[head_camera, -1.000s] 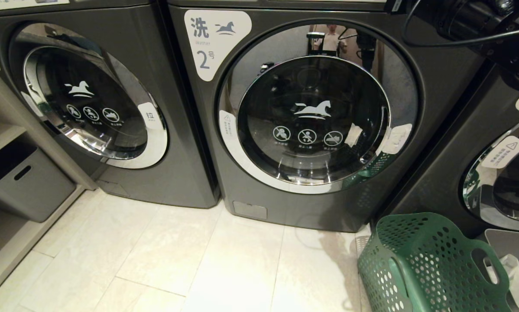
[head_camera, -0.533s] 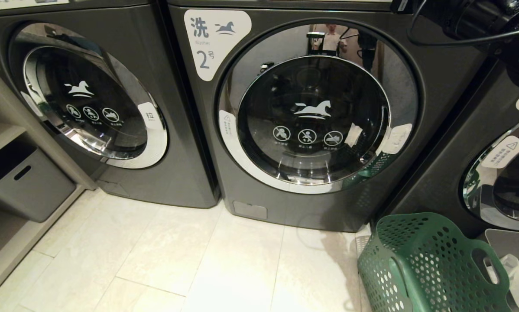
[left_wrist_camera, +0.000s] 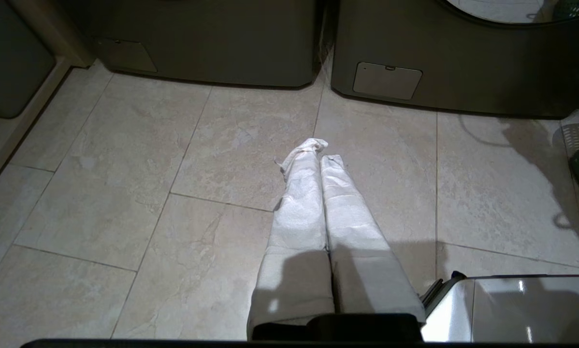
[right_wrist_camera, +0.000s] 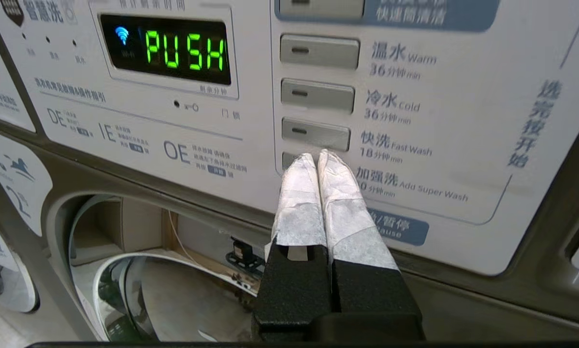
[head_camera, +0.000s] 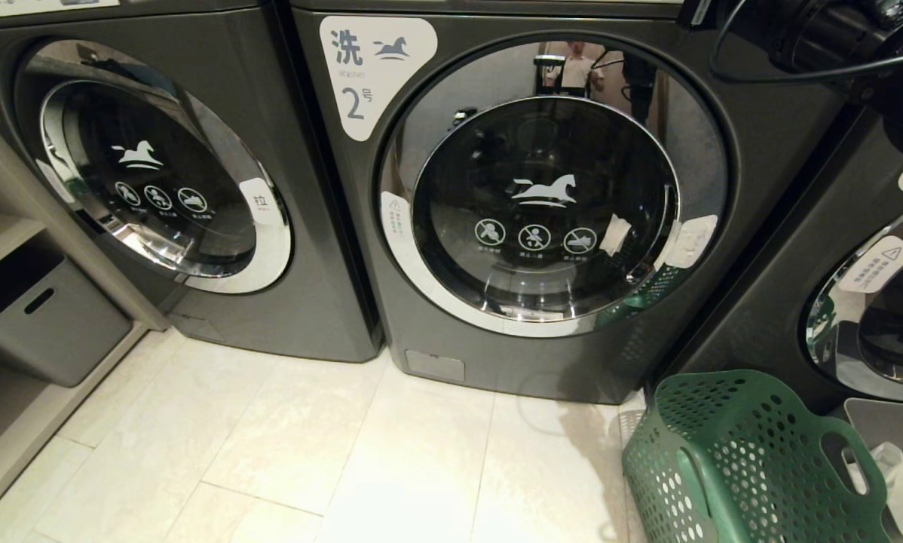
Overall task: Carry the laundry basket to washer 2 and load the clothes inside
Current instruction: Press the washing machine switch
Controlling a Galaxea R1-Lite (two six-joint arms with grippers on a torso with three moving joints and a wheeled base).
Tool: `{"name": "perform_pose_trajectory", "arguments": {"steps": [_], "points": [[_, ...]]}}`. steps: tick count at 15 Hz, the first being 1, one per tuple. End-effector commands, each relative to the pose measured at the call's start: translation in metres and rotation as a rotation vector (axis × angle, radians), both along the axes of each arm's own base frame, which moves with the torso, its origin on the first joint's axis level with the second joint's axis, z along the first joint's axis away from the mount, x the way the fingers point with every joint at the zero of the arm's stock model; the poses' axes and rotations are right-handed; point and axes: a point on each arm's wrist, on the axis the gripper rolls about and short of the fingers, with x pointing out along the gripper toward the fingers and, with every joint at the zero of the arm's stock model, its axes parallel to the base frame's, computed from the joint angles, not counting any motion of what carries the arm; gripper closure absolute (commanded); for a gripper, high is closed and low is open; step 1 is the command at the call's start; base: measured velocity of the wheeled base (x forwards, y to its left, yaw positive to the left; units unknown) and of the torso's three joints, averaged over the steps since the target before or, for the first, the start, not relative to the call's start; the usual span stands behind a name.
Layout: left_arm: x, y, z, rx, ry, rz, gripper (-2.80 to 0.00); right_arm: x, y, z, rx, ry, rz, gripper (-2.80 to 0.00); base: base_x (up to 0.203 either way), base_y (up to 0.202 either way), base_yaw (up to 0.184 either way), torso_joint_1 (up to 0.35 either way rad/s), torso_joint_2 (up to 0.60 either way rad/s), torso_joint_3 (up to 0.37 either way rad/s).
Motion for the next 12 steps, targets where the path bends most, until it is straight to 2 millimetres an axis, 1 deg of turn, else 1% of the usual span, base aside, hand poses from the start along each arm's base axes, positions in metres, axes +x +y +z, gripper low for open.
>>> {"name": "perform_pose_trajectory", "arguments": {"steps": [1, 9, 11, 12], "points": [[0.0001, 0.0, 0.0, 0.001, 0.002, 0.001, 0.0, -0.0004, 0.0, 0.0041, 0.005, -0.02, 0.001, 0.0, 0.0, 0.0, 0.0, 0.0, 0.0, 0.0], [0.0, 0.0, -0.0001, 0.001, 0.001, 0.001, 0.0, 0.0083, 0.0026, -0.0014, 0.002, -0.009, -0.001, 0.0, 0.0, 0.0, 0.0, 0.0, 0.0, 0.0], [0.0, 0.0, -0.0001, 0.001, 0.001, 0.001, 0.0, 0.0079, 0.0025, -0.0016, 0.002, -0.007, 0.002, 0.0, 0.0, 0.0, 0.0, 0.0, 0.0, 0.0], [0.0, 0.0, -0.0001, 0.001, 0.002, 0.001, 0.0, 0.0026, 0.0015, 0.0013, 0.005, -0.01, 0.006, 0.0, 0.0, 0.0, 0.0, 0.0, 0.0, 0.0]]}}
